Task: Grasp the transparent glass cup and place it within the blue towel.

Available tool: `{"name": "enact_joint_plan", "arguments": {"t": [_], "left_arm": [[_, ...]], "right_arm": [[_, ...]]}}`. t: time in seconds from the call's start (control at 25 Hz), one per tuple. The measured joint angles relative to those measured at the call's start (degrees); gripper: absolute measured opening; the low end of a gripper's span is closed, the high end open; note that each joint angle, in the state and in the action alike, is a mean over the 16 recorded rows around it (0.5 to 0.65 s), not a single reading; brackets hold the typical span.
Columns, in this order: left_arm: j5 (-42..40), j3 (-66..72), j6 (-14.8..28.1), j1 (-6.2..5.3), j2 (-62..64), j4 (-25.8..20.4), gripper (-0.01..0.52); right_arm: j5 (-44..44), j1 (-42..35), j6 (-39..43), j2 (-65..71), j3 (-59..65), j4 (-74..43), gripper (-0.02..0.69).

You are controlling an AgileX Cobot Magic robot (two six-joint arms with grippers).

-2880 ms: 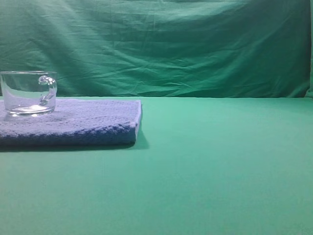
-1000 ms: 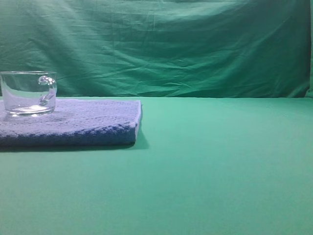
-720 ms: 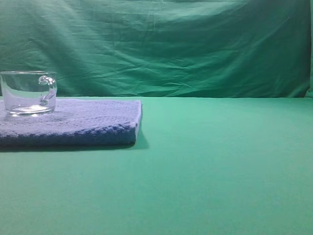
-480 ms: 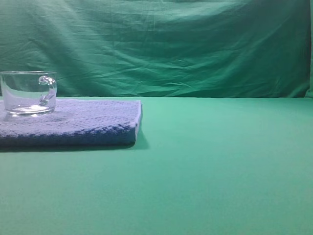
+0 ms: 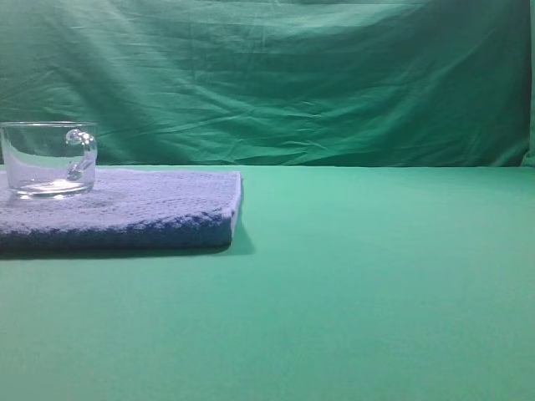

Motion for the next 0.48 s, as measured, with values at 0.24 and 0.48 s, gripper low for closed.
{"name": "enact_joint_plan", "arguments": {"t": [0.24, 0.48], "left_arm": [[0.0, 0.0, 0.0, 0.0, 0.0, 0.0, 0.0], [0.0, 0.0, 0.0, 0.0, 0.0, 0.0, 0.0]], "right_arm": [[0.03, 0.0, -0.02, 0.0, 0.0, 0.0, 0.0], [0.03, 0.0, -0.02, 0.0, 0.0, 0.0, 0.0]]}}
